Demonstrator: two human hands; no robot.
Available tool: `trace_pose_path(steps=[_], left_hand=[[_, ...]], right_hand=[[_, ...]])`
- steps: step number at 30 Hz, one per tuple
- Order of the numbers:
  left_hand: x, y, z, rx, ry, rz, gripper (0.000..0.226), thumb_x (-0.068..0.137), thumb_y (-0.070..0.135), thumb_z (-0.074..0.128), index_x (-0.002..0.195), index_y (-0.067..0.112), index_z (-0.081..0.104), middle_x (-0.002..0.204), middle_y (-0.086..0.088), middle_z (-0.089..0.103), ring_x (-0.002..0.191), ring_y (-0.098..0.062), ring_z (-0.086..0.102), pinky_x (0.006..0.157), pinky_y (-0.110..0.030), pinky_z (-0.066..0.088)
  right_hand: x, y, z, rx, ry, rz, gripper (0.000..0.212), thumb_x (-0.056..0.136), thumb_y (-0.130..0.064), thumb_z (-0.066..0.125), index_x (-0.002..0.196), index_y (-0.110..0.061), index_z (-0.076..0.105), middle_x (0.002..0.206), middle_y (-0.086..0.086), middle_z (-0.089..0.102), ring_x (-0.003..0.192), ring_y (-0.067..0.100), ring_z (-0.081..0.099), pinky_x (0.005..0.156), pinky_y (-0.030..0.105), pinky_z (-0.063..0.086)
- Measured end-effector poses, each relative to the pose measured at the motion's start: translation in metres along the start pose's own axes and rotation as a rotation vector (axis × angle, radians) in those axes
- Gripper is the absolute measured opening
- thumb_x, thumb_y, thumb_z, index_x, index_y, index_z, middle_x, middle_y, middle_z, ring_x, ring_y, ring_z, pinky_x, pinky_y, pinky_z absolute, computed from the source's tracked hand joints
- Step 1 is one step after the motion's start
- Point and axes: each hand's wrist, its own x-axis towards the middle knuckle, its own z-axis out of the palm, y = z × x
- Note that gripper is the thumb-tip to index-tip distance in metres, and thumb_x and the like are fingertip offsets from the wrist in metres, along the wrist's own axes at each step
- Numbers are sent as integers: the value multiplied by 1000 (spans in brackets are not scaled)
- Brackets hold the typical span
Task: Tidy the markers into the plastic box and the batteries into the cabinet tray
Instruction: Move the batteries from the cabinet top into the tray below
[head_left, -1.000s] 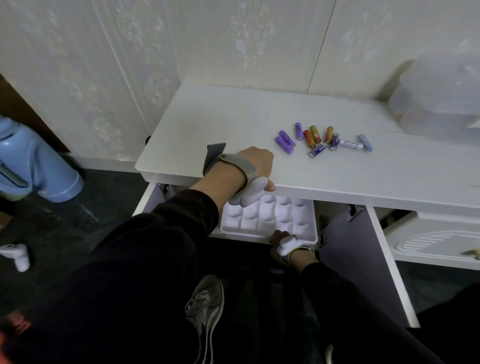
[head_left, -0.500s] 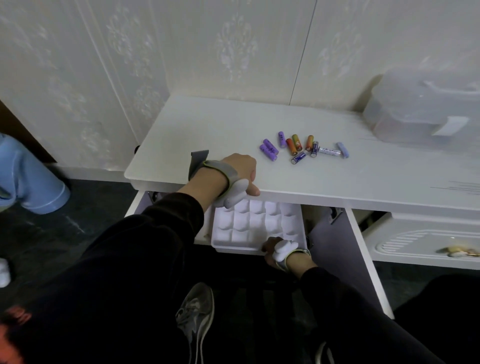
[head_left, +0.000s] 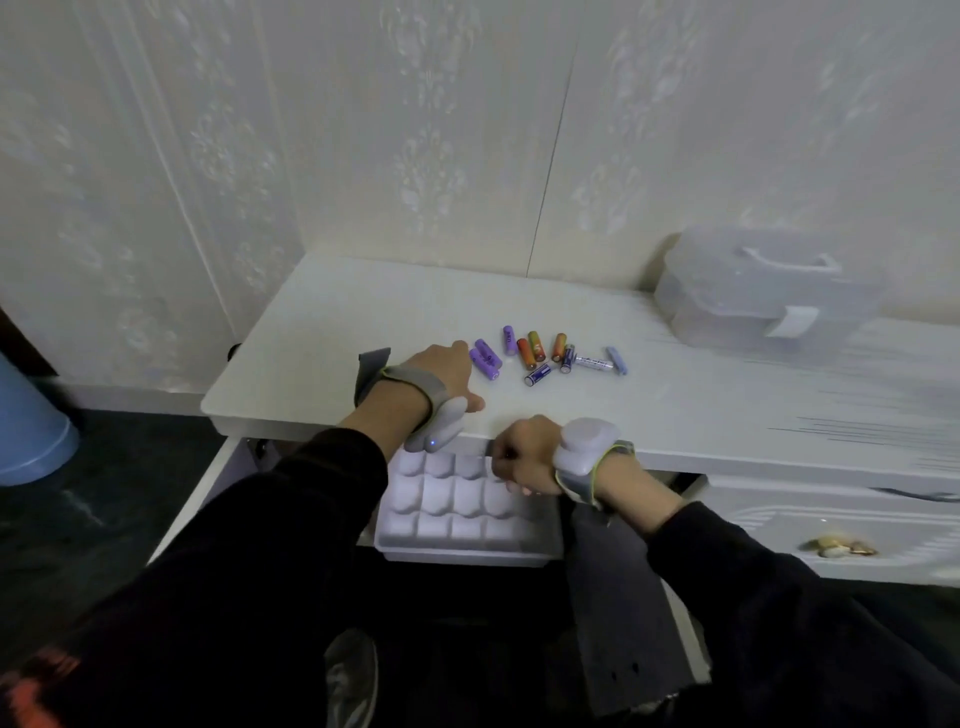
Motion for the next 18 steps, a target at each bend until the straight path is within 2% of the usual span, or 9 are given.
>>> trace_pose_path(steps=[1,2,3,4,6,10,13,16,18], left_hand=[[2,2,0,-10,22,-3,64,83,36,66,131,4,40,130,-17,52,116,-33,54,93,-38,44],[6,4,-2,-15,41,-5,67,82,37,67,133,4,38,132,-18,49,118,-34,53,93,-38,44],[7,6,-2,-27,54,-6,70,82,38,67,134,4,36,134,-18,45,118,-34,52,93,-38,44],[10,7,-2,-35,59,-11,73,81,40,68,136,4,34,136,-17,41,119,-34,51,92,-37,44],[19,9,0,-42,70,-25,79,79,43,68,139,5,32,139,-16,36,119,-33,51,92,-36,44],[28,14,7,-69,63,-35,80,78,46,69,137,6,34,136,-16,35,118,-32,51,94,-35,43],[39,19,12,-143,67,-41,67,77,40,70,129,8,42,131,-15,37,111,-32,55,86,-32,43],[49,21,14,-215,73,-37,53,77,34,71,120,12,49,128,-14,41,104,-32,58,75,-27,37],[58,20,14,-210,69,-39,58,77,35,72,122,9,47,127,-16,43,107,-33,56,75,-28,36]], right_hand=[[-2,-1,-9,52,23,8,21,85,-21,50,67,-20,59,64,-3,67,51,8,62,50,12,47],[-1,0,-22,92,71,8,20,85,-20,51,67,-20,59,65,-2,68,48,6,60,51,12,49],[-2,0,-31,98,126,6,16,85,-20,52,72,-20,62,73,2,71,57,9,64,62,17,55],[2,2,-40,82,194,1,14,84,-19,52,81,-17,66,88,6,73,77,17,68,80,27,56],[16,9,-58,-27,295,1,23,86,-19,53,105,-14,64,116,9,65,118,30,55,106,38,39],[39,28,-76,-26,421,26,37,89,-23,52,124,-14,54,126,8,55,115,29,53,93,31,41],[64,38,-81,-38,479,66,46,92,-28,48,136,-16,46,138,6,46,125,27,48,99,34,40],[87,38,-83,-78,414,86,49,92,-24,45,141,-19,41,143,5,44,129,27,45,101,34,36],[103,37,-84,-109,350,71,48,90,-22,45,138,-19,44,141,5,48,126,28,48,100,33,36]])
